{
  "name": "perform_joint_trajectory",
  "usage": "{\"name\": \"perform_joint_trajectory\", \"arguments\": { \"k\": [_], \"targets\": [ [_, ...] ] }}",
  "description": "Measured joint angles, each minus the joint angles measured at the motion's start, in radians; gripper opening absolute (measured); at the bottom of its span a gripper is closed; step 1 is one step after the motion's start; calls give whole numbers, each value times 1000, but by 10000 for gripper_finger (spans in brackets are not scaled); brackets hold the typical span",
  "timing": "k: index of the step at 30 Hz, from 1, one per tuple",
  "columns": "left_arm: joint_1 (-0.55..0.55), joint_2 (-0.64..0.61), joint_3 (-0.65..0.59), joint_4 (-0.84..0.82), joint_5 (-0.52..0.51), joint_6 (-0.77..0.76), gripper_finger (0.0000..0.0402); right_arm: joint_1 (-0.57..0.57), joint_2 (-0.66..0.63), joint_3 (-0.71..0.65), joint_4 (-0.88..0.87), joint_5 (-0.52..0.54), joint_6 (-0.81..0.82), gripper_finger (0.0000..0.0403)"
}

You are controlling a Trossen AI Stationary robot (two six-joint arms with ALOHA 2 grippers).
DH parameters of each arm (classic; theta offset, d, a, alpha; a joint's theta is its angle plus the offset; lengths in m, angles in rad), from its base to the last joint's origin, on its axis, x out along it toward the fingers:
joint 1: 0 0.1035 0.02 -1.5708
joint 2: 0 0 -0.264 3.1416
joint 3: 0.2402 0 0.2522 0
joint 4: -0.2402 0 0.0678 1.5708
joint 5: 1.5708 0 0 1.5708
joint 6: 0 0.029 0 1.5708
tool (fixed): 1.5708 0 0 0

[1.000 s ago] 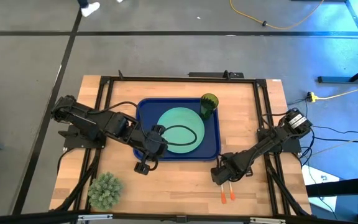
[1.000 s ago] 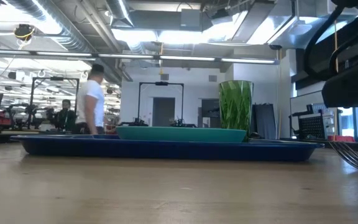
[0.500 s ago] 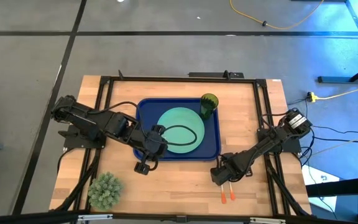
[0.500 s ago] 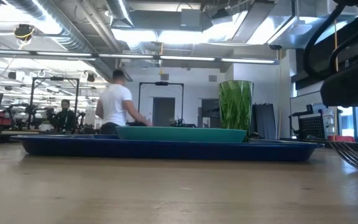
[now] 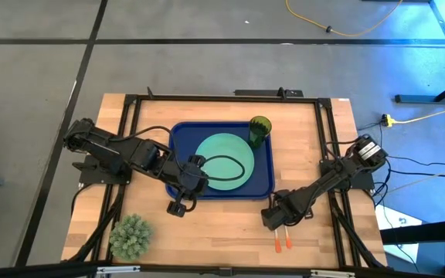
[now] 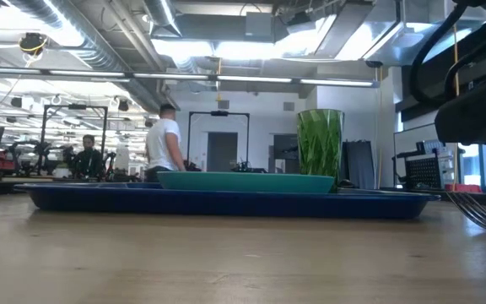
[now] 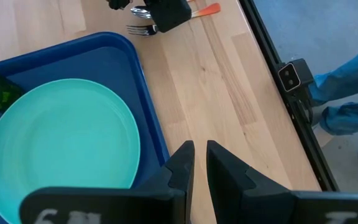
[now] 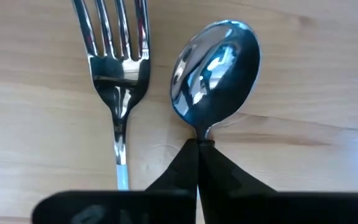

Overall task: Pick and place plate/cup/fork/spoon on tray
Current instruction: Put the orange spoon to the blue serving tray to the left side of the green plate

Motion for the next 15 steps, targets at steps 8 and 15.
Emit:
{"name": "perform_joint_trajectory", "arguments": {
  "k": [8, 15],
  "targets": [
    [0, 0, 0, 0, 0, 0, 34, 0, 5, 29, -17, -3, -7, 2],
    [0, 0, 0, -1, 0, 0, 34, 0, 6, 38, -6, -32, -30, 1]
  ]
}}
